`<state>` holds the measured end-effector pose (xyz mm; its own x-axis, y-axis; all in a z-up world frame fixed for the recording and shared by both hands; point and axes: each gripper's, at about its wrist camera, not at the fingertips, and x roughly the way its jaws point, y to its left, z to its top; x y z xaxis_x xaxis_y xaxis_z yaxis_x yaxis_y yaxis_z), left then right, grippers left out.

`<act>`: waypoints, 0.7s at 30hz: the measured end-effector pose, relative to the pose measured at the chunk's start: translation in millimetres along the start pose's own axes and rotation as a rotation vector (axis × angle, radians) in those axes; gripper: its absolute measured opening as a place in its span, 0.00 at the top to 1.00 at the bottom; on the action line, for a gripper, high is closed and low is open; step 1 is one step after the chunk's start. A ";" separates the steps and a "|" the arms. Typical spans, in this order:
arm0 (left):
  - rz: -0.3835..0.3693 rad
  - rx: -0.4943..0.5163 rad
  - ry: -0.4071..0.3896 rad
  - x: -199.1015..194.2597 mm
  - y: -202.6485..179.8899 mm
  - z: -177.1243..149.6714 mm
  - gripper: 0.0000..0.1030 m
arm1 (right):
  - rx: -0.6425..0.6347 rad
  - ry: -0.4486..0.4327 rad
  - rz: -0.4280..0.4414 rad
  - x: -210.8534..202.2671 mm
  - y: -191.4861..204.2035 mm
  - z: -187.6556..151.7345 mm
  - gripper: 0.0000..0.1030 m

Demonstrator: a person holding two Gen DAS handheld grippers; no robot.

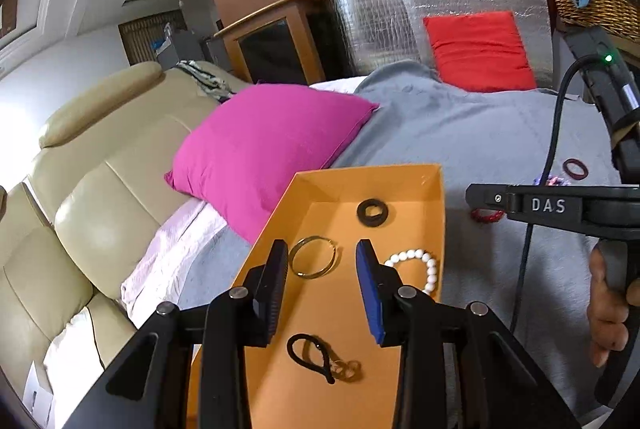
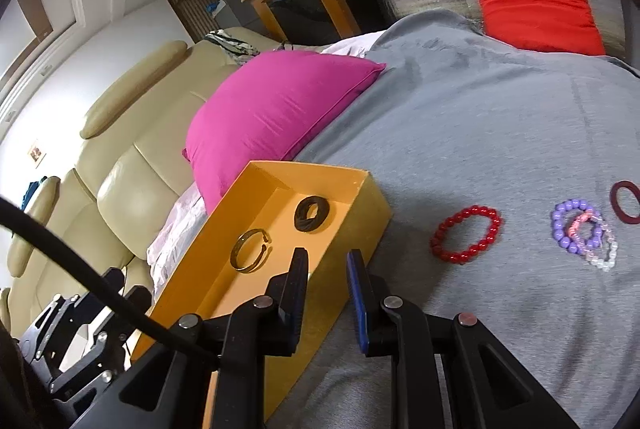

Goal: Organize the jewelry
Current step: 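Withdraw both open tools from the box back over the remaining bracelets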

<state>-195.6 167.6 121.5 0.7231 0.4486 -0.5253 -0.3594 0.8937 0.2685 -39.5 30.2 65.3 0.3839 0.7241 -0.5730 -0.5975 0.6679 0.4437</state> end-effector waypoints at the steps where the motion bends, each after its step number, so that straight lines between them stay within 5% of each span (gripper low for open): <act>1: -0.001 0.001 -0.002 -1.5 -1.4 0.7 0.65 | 0.001 -0.002 -0.002 -1.6 -0.9 0.4 0.79; 17: -0.045 0.056 -0.035 -29.1 -38.0 14.2 0.64 | 0.045 -0.032 -0.032 -35.8 -33.6 7.8 0.79; 21: -0.060 0.076 -0.052 -37.5 -52.0 18.0 0.54 | 0.051 -0.046 -0.046 -47.5 -43.9 8.5 0.79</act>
<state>-193.4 104.2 141.8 0.7724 0.3916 -0.5000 -0.2704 0.9151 0.2990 -25.5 -32.0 79.0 0.4427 0.6986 -0.5621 -0.5424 0.7078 0.4525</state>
